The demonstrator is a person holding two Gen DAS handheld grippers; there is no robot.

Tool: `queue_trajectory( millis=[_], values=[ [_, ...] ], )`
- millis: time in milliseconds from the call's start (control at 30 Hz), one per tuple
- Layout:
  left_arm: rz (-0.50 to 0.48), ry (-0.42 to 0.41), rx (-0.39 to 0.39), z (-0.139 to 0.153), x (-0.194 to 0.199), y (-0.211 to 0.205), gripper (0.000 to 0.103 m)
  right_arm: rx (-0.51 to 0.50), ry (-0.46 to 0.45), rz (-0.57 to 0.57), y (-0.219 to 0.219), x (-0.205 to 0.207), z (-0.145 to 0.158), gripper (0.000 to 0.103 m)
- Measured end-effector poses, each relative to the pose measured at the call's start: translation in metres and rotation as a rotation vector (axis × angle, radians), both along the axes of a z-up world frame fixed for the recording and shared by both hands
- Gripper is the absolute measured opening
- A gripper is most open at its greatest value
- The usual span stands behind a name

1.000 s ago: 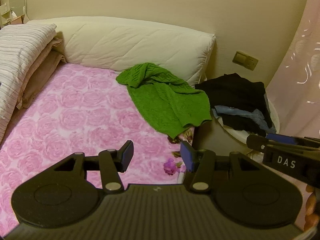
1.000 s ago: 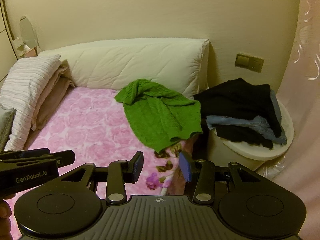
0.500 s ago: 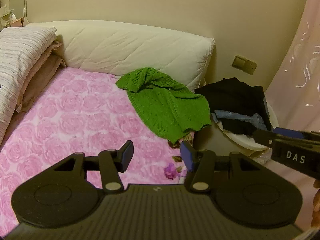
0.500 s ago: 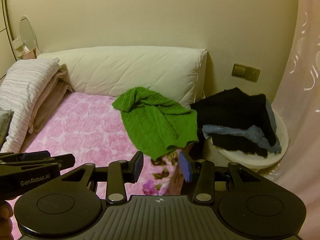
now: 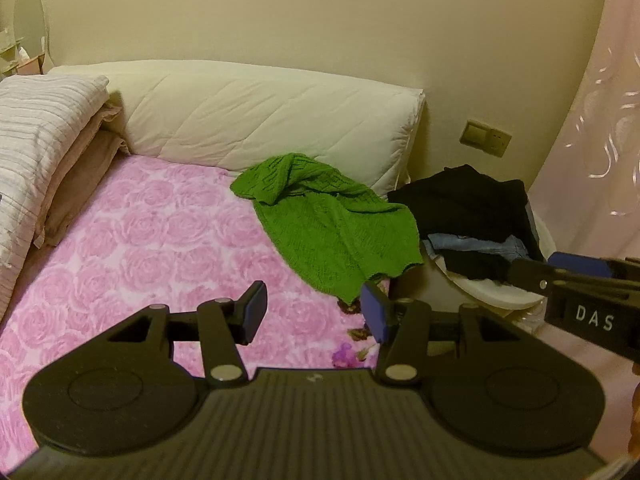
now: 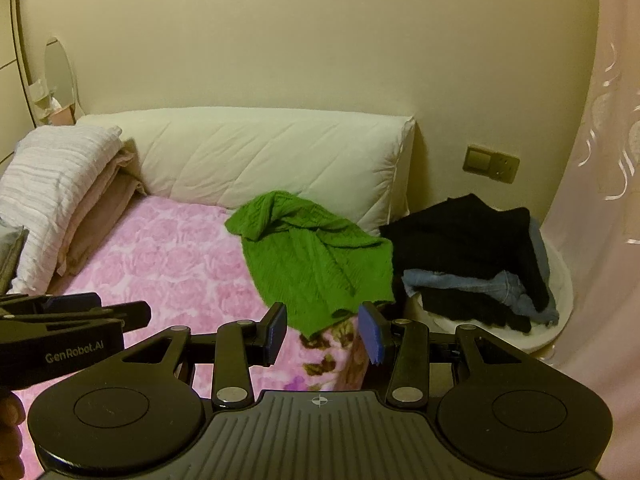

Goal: Fold clothes

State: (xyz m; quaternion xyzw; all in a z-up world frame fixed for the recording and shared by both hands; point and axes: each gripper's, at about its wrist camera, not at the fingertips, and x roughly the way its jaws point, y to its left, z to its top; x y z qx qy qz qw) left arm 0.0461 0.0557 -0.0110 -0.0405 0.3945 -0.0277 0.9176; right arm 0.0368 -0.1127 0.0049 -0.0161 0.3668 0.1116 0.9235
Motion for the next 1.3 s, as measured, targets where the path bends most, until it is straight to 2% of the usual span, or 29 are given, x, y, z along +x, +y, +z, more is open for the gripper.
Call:
queue_trajectory(
  millis=[267,567,700,900,1000,1133,1300],
  values=[
    [0.001,0.036,-0.012,-0.011,0.018,0.0,0.048,-0.024,0.015,0.012,-0.003,0.011,-0.006,0.044],
    [0.027,0.101,-0.023,-0.035,0.046,0.002,0.048,-0.015,0.065,0.025,-0.009,0.05,-0.028,0.044],
    [0.055,0.145,-0.046,-0.052,0.064,0.004,0.054,-0.009,0.08,0.027,-0.015,0.071,-0.043,0.044],
    [0.095,0.201,-0.062,-0.078,0.1,0.005,0.055,0.016,0.126,0.037,-0.027,0.115,-0.073,0.044],
    [0.109,0.233,-0.093,-0.097,0.121,0.004,0.054,0.02,0.17,0.058,-0.03,0.144,-0.092,0.044],
    [0.142,0.268,-0.095,-0.122,0.151,-0.002,0.054,0.012,0.232,0.082,-0.031,0.186,-0.116,0.044],
    [0.186,0.357,-0.105,-0.161,0.191,-0.005,0.054,-0.022,0.292,0.094,-0.038,0.234,-0.144,0.044]
  ],
)
